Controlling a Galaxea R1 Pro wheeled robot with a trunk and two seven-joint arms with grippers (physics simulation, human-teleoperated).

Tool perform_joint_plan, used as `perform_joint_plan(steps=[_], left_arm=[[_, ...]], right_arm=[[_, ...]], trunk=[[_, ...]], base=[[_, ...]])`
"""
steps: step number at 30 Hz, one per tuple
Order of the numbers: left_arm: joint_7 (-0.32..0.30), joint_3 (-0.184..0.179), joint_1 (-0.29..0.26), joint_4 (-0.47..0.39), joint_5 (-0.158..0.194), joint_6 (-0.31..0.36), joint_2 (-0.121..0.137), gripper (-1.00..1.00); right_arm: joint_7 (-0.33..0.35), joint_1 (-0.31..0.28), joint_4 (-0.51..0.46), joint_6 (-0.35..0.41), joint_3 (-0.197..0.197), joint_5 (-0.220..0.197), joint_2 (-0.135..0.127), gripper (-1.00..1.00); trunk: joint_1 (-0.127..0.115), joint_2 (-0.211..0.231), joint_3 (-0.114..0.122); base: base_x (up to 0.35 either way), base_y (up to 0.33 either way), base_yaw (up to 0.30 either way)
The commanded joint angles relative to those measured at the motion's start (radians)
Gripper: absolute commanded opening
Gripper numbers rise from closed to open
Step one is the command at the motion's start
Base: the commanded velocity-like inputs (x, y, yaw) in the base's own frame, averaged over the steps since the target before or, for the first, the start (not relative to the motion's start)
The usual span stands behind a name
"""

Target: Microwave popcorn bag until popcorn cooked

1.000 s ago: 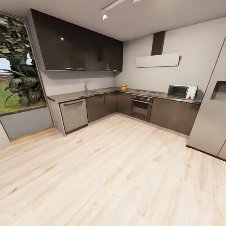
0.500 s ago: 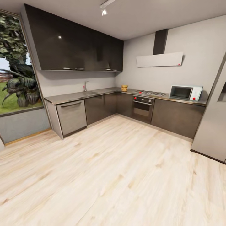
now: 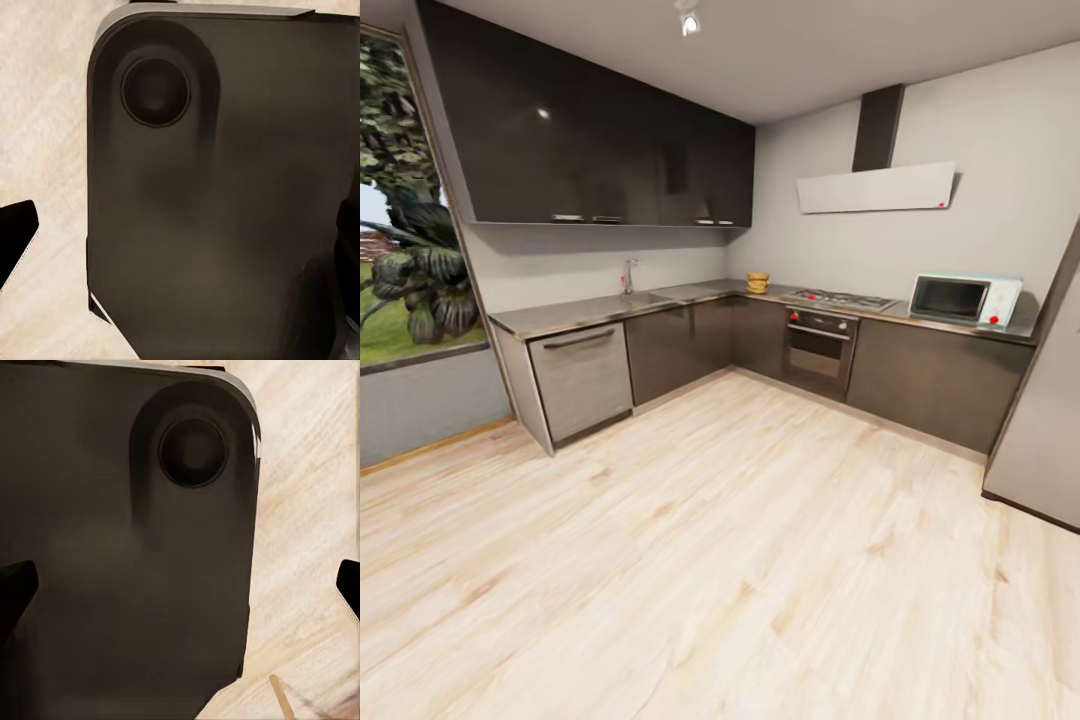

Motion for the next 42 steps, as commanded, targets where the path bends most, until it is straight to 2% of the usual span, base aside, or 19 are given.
perform_joint_plan(steps=[1, 30, 42], left_arm=[[0.000, 0.001, 0.000, 0.000, 0.008, -0.001, 0.000, 1.00], [0.000, 0.002, 0.000, -0.001, 0.008, -0.002, 0.000, 1.00], [0.001, 0.002, 0.000, 0.000, 0.008, -0.003, 0.001, 1.00]], right_arm=[[0.000, 0.000, 0.001, -0.005, 0.000, 0.000, -0.001, 1.00], [0.000, 0.000, 0.001, -0.020, -0.001, -0.004, -0.004, 1.00], [0.000, 0.000, 0.001, -0.021, -0.001, -0.005, -0.005, 1.00]], trunk=[[0.001, 0.000, -0.001], [0.001, 0.000, -0.001], [0.001, 0.000, -0.001]], base=[[0.321, 0.000, 0.000], [0.317, 0.000, -0.016], [0.020, 0.000, -0.239]])
